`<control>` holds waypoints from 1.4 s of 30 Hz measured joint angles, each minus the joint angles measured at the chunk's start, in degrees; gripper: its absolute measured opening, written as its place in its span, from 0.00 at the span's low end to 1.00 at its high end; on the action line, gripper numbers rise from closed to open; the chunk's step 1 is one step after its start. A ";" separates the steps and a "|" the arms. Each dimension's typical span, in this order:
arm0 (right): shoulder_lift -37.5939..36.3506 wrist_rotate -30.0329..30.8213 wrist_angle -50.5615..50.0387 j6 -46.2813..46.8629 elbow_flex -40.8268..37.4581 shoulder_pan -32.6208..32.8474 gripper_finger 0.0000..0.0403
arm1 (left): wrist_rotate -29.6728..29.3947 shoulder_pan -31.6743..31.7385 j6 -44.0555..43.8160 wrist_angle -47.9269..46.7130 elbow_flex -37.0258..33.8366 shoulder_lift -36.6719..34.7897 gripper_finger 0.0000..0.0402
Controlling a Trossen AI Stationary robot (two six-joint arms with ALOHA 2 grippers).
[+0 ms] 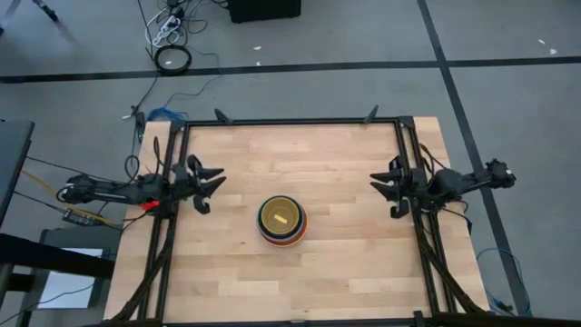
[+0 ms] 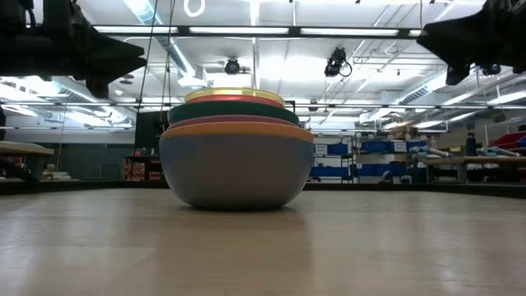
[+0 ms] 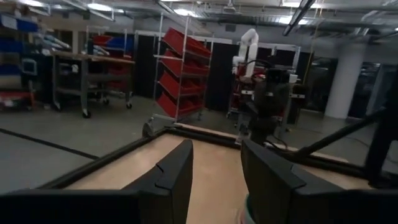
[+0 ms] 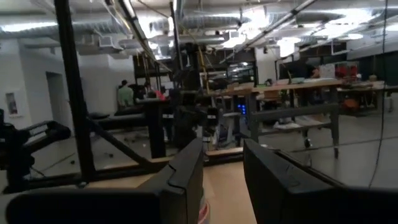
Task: Nest bowls inside each other
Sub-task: Return to Home Position
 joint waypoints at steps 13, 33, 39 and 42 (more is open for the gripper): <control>0.74 -8.40 -5.91 -2.11 -0.03 -15.47 0.26 | -5.00 2.04 6.54 0.14 0.00 0.00 0.36; 3.42 -24.14 -17.89 -1.47 -0.05 -21.72 0.26 | 4.32 3.30 1.78 -14.82 0.04 1.62 0.36; 3.43 -24.14 -17.84 -1.44 -0.05 -21.72 0.26 | 4.24 3.30 1.69 -14.50 0.04 1.72 0.36; 3.43 -24.12 -17.84 -1.44 -0.05 -21.72 0.26 | 4.24 3.30 1.69 -14.41 0.04 1.73 0.36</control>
